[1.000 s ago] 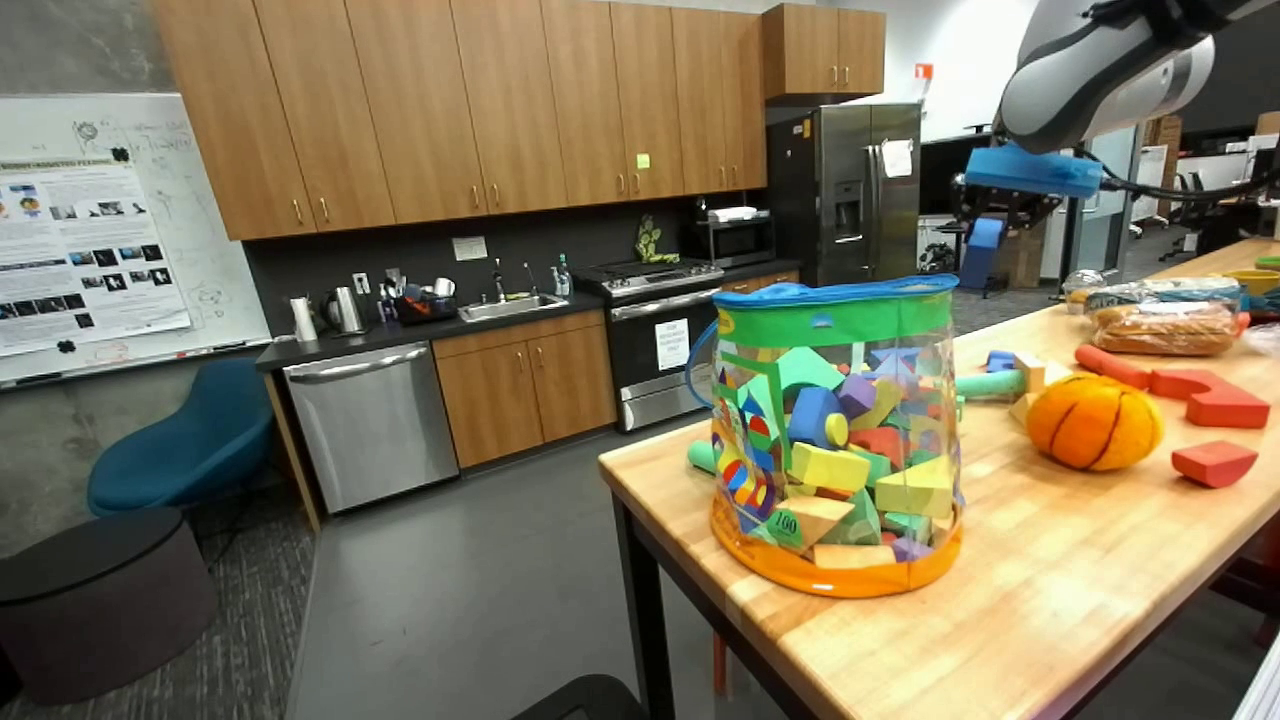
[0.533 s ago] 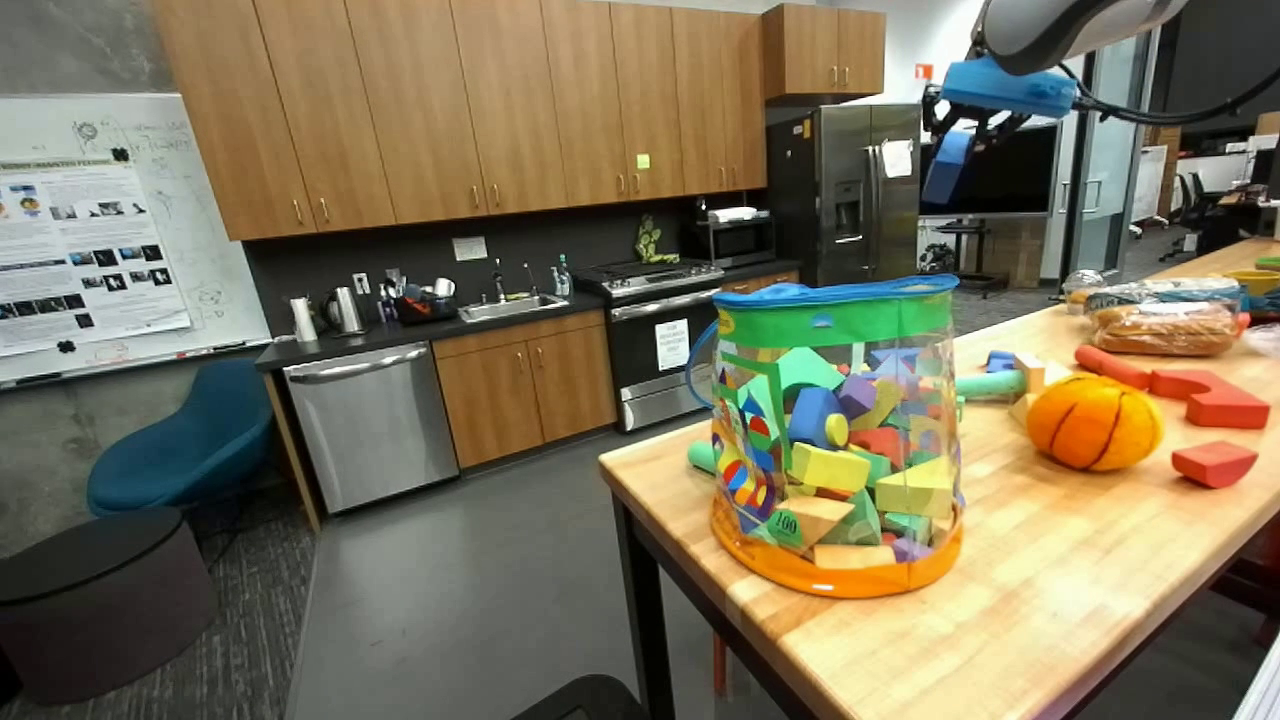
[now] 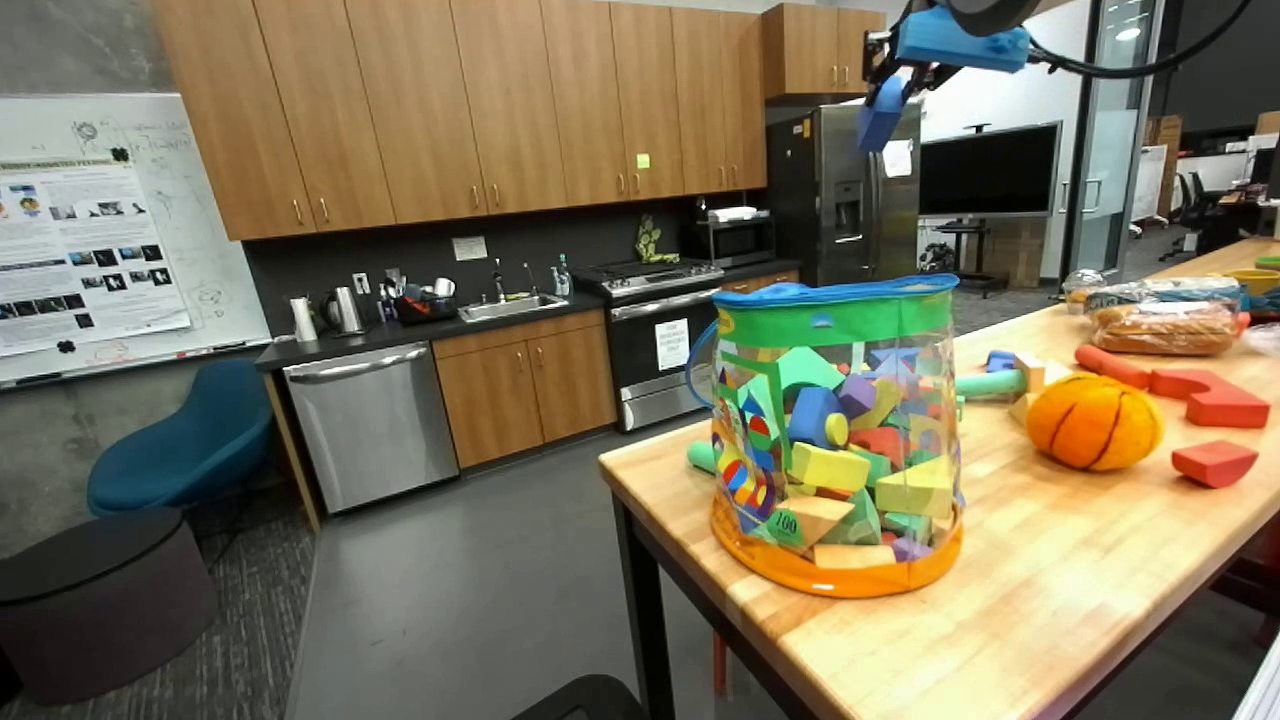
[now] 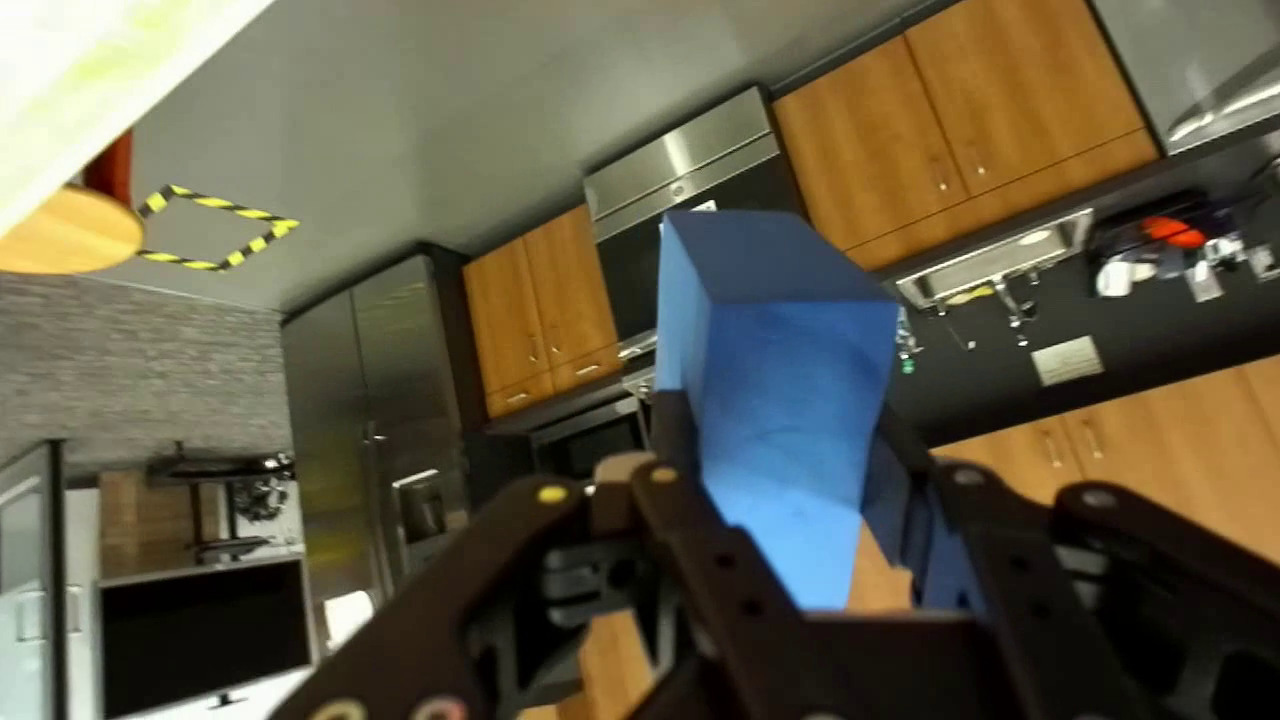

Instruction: Take the green cylinder out of the bag and put the blue block in the bag.

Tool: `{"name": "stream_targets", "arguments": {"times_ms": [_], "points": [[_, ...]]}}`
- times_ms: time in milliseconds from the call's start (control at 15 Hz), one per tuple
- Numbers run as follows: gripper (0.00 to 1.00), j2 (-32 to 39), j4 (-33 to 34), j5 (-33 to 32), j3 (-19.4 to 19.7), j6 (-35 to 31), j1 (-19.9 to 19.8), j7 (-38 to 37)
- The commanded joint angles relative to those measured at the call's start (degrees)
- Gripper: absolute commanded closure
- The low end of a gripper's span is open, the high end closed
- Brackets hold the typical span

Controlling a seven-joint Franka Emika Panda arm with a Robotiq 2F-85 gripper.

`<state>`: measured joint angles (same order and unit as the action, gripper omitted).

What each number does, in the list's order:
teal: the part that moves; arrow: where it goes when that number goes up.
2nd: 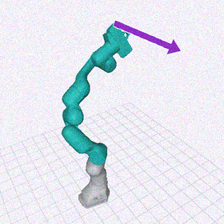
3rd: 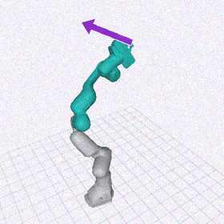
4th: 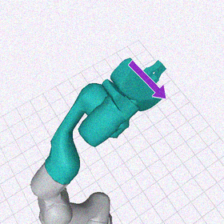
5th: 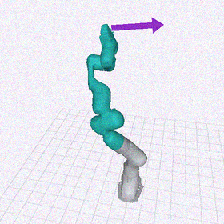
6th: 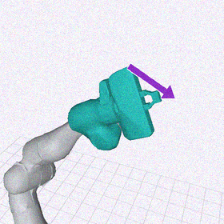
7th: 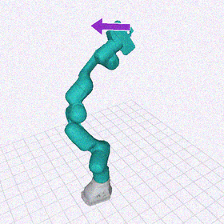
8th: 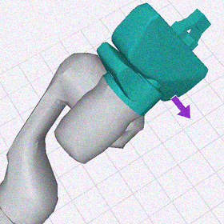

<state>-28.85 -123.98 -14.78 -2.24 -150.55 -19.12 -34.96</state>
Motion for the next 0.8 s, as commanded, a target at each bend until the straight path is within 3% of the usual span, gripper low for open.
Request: {"name": "stream_targets", "arguments": {"times_ms": [0,333,733], "points": [[0.84,-2.81,-2.23,-0.01,-2.61,-2.16,3.29,6.1],[0.84,-5.07,-6.01,0.65,-5.78,-3.73,8.89,14.33],[0.84,-8.05,-11.61,6.93,-3.39,4.13,21.07,28.75]]}}
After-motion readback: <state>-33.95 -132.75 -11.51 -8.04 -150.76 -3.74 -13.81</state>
